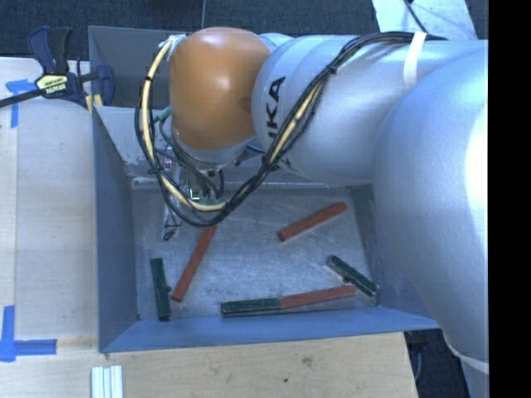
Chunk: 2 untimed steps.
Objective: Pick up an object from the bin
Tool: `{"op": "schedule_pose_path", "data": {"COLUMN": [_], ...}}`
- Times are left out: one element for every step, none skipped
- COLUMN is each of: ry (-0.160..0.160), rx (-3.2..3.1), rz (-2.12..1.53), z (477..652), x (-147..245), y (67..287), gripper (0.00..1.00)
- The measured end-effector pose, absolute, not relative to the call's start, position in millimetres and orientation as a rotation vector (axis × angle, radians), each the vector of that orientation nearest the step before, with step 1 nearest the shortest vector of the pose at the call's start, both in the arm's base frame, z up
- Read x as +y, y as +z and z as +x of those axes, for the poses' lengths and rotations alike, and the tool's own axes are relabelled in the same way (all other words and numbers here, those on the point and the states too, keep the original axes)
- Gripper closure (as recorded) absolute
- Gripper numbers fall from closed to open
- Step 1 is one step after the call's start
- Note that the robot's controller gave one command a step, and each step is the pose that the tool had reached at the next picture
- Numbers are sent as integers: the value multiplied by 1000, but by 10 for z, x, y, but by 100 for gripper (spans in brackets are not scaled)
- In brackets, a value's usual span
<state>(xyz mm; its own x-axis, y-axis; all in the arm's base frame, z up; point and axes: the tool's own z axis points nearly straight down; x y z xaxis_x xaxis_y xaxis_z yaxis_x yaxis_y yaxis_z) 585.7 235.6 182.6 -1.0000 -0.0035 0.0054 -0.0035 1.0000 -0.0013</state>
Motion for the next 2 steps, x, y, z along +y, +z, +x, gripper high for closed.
{"op": "schedule_pose_path", "data": {"ry": [1, -3], "rx": [-3114, -3059], "rz": [392, 763], "z": [5708, 4881], "x": [2173, 1760], "y": [671, 716], "gripper": [0, 0]}}
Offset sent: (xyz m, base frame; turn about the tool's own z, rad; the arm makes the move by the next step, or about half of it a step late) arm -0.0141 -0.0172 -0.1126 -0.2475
